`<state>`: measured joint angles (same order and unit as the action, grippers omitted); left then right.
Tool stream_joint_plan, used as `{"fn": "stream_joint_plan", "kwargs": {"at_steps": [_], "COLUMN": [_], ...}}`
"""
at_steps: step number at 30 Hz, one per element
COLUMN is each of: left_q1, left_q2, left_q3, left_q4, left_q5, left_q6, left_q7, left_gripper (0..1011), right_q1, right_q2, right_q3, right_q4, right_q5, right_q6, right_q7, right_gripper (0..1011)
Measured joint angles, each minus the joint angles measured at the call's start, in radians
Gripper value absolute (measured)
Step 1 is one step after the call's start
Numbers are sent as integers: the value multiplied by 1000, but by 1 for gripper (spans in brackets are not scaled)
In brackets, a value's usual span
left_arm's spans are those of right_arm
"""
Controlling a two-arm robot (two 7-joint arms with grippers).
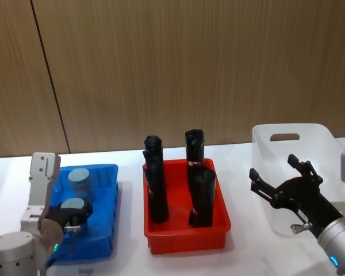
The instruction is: Pick the cotton swabs from the blue box and place them into the white box.
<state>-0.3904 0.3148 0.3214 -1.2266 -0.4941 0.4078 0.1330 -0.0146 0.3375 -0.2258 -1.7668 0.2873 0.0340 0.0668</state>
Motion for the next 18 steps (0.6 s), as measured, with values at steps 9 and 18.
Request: {"fn": "stream_joint_plan", "kwargs": {"at_steps": [9, 18], "left_q1": [28, 50], "left_q2": [21, 50], "left_q3": [-1, -7], "left_q4": [-72, -147], "left_q5": [49, 94], "left_q6": [-31, -65], "left_q7": [-26, -102], "left_gripper": [669, 669], "right_q1": [0, 0], "right_q2": [0, 0], "right_q3": [0, 0], "right_q4": [0, 0], "right_q5": [0, 0], "right_q6": [0, 0], "right_q7": [0, 0], "right_gripper": [1002, 1002]}}
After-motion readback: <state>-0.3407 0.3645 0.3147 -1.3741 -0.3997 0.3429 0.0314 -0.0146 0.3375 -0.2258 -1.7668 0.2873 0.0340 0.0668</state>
